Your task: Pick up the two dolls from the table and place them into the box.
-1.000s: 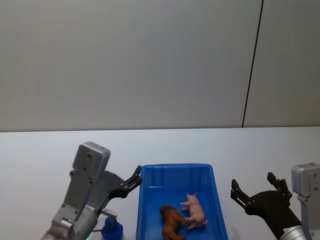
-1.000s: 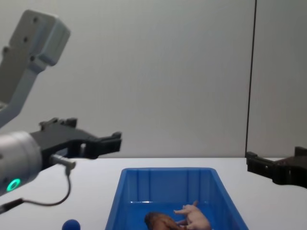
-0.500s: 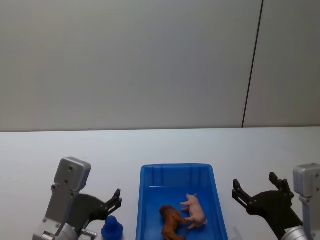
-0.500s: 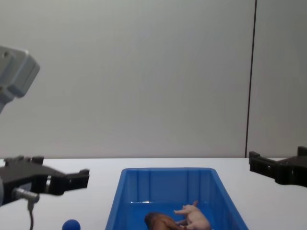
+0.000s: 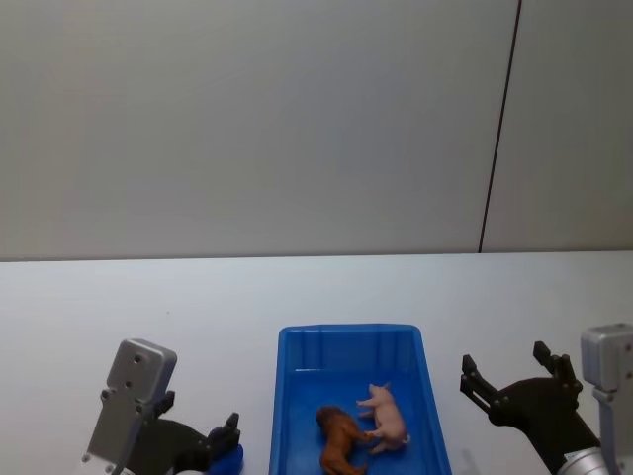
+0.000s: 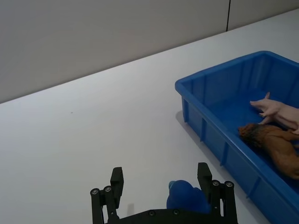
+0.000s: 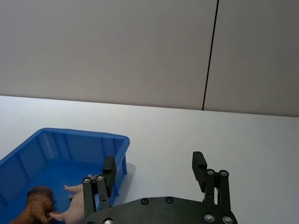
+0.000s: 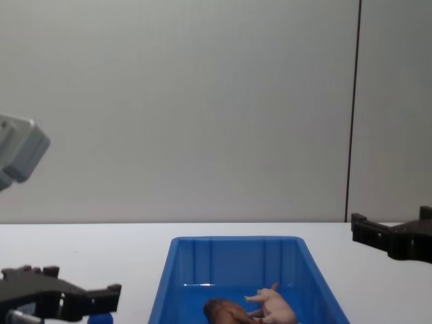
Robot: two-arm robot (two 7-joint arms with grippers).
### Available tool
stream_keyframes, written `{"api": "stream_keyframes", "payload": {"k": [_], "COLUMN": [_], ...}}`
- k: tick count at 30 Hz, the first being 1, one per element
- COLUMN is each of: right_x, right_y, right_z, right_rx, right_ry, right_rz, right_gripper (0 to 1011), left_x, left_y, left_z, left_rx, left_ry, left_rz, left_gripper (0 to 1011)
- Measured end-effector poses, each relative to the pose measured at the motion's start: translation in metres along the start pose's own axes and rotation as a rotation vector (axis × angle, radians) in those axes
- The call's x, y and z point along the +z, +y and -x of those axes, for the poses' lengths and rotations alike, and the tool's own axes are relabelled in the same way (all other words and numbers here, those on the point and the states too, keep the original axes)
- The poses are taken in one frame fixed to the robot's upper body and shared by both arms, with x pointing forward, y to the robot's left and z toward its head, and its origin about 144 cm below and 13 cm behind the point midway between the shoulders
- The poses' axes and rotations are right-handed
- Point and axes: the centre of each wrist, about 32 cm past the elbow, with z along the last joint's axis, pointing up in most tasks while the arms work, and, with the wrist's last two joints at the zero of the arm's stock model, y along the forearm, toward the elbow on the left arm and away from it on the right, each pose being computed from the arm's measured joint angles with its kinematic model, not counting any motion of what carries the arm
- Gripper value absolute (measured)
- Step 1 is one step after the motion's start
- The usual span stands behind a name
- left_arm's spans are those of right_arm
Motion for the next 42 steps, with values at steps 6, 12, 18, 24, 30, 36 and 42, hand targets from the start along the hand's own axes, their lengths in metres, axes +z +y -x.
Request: {"api": "stream_keyframes", "payload": {"k": [6,12,18,24,30,36,42], "right_x": [0.000,0.000,0.000,0.000,0.000,0.000,0.000], "right_y": [0.000,0.000,0.000,0.000,0.000,0.000,0.000], "right_z": [0.000,0.000,0.000,0.000,0.000,0.000,0.000], "right_rx": [-0.001,-0.001,-0.001,-0.001,-0.001,-0.001,-0.001], "right_ry": [0.000,0.000,0.000,0.000,0.000,0.000,0.000], "right_rz": [0.000,0.001,0.001,0.001,0.001,0.001,0.001], "right_gripper": [1001,1001,1001,1001,1001,1001,1001], "left_x": [-0.007,-0.013,-0.018,-0.022,-0.022,-0.021,-0.017], "left_y": [-0.004,-0.008,-0.013,-0.015,-0.017,-0.017,-0.016], "left_z": [-0.001,-0.002,-0.002,-0.002,-0.002,-0.002,-0.002], "left_rx": [-0.038,-0.066,-0.088,-0.097,-0.099,-0.099,-0.099], "left_ry": [0.018,0.029,0.036,0.036,0.032,0.030,0.027], "left_rz": [-0.022,-0.040,-0.058,-0.068,-0.063,-0.047,-0.018], "left_gripper": [1001,994,835,672,473,314,263]}}
